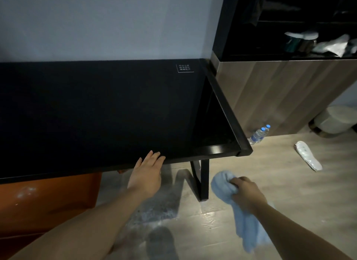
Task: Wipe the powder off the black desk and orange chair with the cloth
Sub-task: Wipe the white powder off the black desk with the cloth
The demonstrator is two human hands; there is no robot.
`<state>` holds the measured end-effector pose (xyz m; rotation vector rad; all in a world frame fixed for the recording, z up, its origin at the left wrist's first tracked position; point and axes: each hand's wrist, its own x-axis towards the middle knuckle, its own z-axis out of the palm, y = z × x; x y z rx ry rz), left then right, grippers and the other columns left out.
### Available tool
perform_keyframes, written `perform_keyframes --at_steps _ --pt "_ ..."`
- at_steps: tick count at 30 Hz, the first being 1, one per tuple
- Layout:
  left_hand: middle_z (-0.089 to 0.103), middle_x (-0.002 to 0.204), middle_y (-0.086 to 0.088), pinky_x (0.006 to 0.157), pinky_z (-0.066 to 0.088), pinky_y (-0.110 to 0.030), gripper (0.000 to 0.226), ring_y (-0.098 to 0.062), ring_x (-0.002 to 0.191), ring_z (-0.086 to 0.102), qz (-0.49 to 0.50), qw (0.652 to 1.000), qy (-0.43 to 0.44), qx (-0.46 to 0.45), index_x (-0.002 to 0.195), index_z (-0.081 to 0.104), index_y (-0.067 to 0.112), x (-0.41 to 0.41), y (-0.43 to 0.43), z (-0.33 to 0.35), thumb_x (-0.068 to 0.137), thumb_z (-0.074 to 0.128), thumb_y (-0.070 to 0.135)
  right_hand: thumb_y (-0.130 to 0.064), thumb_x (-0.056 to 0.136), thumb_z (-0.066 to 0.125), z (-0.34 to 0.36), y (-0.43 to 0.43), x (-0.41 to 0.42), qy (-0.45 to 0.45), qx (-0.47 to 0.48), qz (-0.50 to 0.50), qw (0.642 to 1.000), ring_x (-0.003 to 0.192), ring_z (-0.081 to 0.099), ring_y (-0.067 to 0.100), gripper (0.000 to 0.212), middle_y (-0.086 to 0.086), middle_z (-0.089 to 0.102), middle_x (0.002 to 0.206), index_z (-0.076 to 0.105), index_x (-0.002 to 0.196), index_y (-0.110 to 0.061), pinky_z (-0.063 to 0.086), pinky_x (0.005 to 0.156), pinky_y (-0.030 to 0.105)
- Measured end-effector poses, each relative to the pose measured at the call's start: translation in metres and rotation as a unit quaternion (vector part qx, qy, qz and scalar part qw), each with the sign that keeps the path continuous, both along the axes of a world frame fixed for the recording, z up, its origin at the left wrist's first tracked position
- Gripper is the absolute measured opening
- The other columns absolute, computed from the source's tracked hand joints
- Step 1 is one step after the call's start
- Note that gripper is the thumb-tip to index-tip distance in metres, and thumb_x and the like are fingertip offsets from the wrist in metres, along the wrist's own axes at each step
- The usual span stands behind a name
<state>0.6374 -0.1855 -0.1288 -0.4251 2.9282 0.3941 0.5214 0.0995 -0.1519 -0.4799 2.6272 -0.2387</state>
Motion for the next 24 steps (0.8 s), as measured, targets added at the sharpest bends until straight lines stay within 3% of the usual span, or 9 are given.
perform_keyframes --at_steps 4,6,9,11,14,16,20,24 --pt "0.011 0.158 0.005 0.116 0.01 -0.03 0.052 -0.012 0.145 0.004 0.014 0.998 0.039 0.05 0.149 0.018 0.024 0.006 -0.005 0.002 0.1 0.031 0.037 -0.014 0.082 0.058 0.01 -0.053 0.013 -0.038 -0.131 -0.045 0.99 0.107 0.052 0.031 0.05 0.01 0.052 0.118 0.051 0.131 -0.02 0.043 0.087 0.03" --pt "0.012 0.157 0.006 0.115 0.012 -0.027 0.054 -0.011 0.144 0.007 0.031 0.995 0.044 0.083 0.149 0.02 0.025 0.011 -0.011 0.007 0.099 0.032 0.043 -0.014 0.08 0.062 0.017 -0.08 0.027 -0.058 -0.163 -0.013 0.985 0.101 0.056 0.028 0.043 0.009 0.057 0.112 0.057 0.122 -0.018 0.04 0.079 0.025" --pt "0.017 0.156 0.006 0.113 0.016 -0.026 0.053 -0.011 0.143 0.014 0.07 0.988 0.063 0.126 0.147 0.025 0.026 0.022 -0.024 0.015 0.098 0.035 0.043 -0.011 0.076 0.066 0.027 -0.124 0.049 -0.078 -0.24 0.06 0.966 0.084 0.057 0.005 0.032 -0.009 0.059 0.095 0.063 0.106 -0.021 0.037 0.069 0.012" --pt "0.023 0.155 0.005 0.112 0.018 -0.025 0.051 -0.01 0.141 0.02 0.071 0.984 0.082 0.142 0.146 0.028 0.027 0.032 -0.031 0.021 0.098 0.035 0.043 -0.011 0.075 0.067 0.033 -0.154 0.062 -0.111 -0.31 0.056 0.942 0.079 0.057 -0.006 0.03 -0.018 0.059 0.088 0.061 0.095 -0.032 0.04 0.068 0.005" --pt "0.03 0.151 0.005 0.107 0.025 -0.022 0.048 -0.009 0.135 0.033 0.083 0.973 0.08 0.199 0.146 0.026 0.026 0.049 -0.043 0.029 0.1 0.034 0.036 -0.016 0.081 0.065 0.039 -0.194 0.075 -0.193 -0.391 -0.055 0.898 0.086 0.064 0.008 0.021 -0.007 0.068 0.09 0.062 0.092 -0.034 0.051 0.074 0.024" --pt "0.031 0.151 0.006 0.104 0.031 -0.024 0.047 -0.011 0.132 0.038 0.079 0.975 0.067 0.198 0.147 0.025 0.027 0.06 -0.057 0.033 0.101 0.033 0.032 -0.012 0.083 0.062 0.042 -0.211 0.075 -0.178 -0.429 -0.146 0.873 0.08 0.064 0.012 0.017 -0.004 0.068 0.083 0.063 0.084 -0.029 0.048 0.064 0.021" --pt "0.047 0.138 0.01 0.097 0.042 -0.028 0.04 -0.01 0.119 0.05 0.061 0.984 0.048 0.162 0.137 0.041 0.031 0.088 -0.095 0.04 0.098 0.038 0.031 -0.018 0.082 0.06 0.051 -0.233 0.076 -0.124 -0.431 -0.248 0.859 0.078 0.062 0.015 0.006 -0.001 0.067 0.081 0.064 0.08 -0.022 0.042 0.063 0.025" --pt "0.046 0.139 0.011 0.093 0.037 -0.02 0.038 -0.007 0.121 0.048 0.121 0.983 0.065 0.121 0.134 0.045 0.031 0.121 -0.14 0.041 0.097 0.041 0.028 -0.023 0.08 0.061 0.079 -0.269 0.092 -0.085 -0.408 -0.202 0.886 0.073 0.058 0.008 0.003 -0.004 0.065 0.079 0.063 0.081 -0.025 0.038 0.056 0.022"
